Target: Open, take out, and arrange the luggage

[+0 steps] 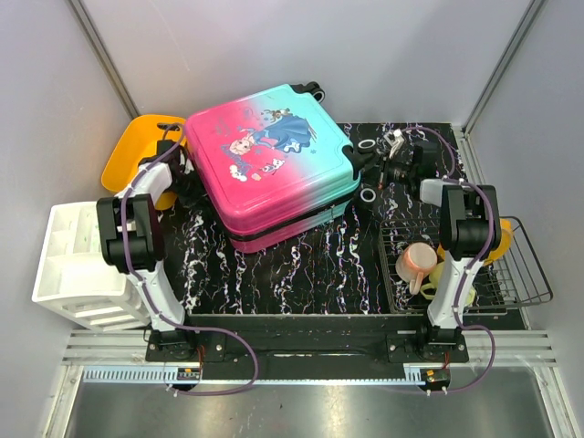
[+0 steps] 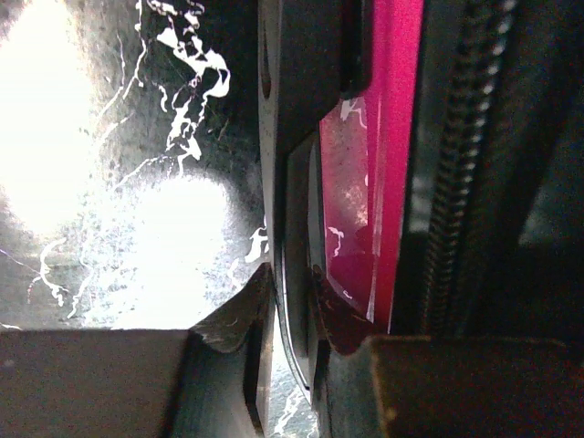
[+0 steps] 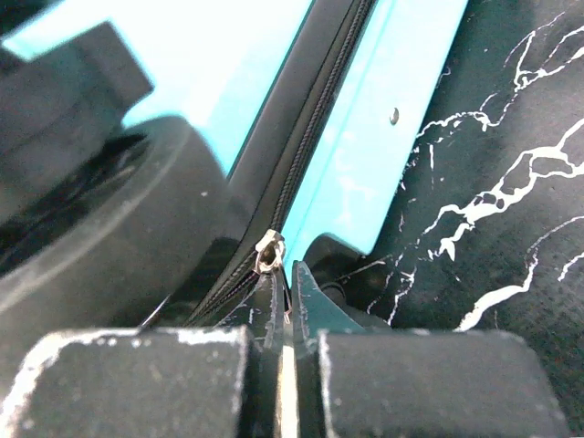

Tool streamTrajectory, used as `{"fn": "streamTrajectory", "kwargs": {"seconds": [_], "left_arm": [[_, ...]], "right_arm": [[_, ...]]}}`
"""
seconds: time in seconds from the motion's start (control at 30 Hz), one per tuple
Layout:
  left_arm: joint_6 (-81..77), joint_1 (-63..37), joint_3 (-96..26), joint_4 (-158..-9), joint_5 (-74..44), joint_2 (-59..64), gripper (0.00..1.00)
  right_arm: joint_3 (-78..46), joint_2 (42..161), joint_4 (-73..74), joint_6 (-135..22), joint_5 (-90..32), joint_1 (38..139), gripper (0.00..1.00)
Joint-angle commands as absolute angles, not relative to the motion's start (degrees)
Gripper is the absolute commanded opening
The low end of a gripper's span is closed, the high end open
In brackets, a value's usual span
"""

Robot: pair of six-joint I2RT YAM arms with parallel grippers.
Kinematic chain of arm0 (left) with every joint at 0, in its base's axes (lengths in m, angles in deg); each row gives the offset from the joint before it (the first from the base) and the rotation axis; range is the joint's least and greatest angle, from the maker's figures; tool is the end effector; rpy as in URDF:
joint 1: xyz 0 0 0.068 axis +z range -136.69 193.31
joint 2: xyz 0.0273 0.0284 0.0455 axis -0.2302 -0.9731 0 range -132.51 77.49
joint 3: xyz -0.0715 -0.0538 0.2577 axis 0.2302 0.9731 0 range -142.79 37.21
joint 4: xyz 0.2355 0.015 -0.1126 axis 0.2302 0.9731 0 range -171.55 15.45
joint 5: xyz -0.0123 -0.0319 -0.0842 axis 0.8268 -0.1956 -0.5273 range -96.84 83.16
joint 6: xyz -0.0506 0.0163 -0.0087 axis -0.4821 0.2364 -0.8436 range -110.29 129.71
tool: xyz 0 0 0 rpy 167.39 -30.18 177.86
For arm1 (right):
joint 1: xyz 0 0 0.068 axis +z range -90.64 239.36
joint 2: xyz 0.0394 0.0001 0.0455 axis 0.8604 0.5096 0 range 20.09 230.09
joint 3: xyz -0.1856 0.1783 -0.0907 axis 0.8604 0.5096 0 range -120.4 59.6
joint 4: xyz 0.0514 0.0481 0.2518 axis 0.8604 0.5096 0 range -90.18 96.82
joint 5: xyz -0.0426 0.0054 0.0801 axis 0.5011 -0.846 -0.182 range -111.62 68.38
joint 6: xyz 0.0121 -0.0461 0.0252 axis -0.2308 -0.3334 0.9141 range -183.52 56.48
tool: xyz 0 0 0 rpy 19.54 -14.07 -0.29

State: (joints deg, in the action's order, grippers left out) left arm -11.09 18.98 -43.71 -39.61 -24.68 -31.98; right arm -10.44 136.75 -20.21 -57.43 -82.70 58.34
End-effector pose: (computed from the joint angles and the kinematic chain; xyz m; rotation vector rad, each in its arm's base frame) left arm 0.3871 0.0275 0.1964 -0.5682 2.7466 -0.4996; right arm 0.4324 0.0234 0.1718 -0.5510 1.8633 1.1259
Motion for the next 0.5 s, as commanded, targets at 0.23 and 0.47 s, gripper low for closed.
{"fn": "streamTrajectory", "kwargs": {"seconds": [0.23, 0.47], "left_arm": [[-0.7, 11.9, -50.5, -52.3, -30.7, -37.1, 0.0], [-0.6, 10.7, -57.0, -52.1, -30.9, -40.8, 0.0]], "right_arm": [[-26.9, 144.3, -34.8, -46.5, -74.7, 58.8, 0.0], [-30.7, 147.0, -34.3, -47.6, -70.2, 63.2, 0.0]]}}
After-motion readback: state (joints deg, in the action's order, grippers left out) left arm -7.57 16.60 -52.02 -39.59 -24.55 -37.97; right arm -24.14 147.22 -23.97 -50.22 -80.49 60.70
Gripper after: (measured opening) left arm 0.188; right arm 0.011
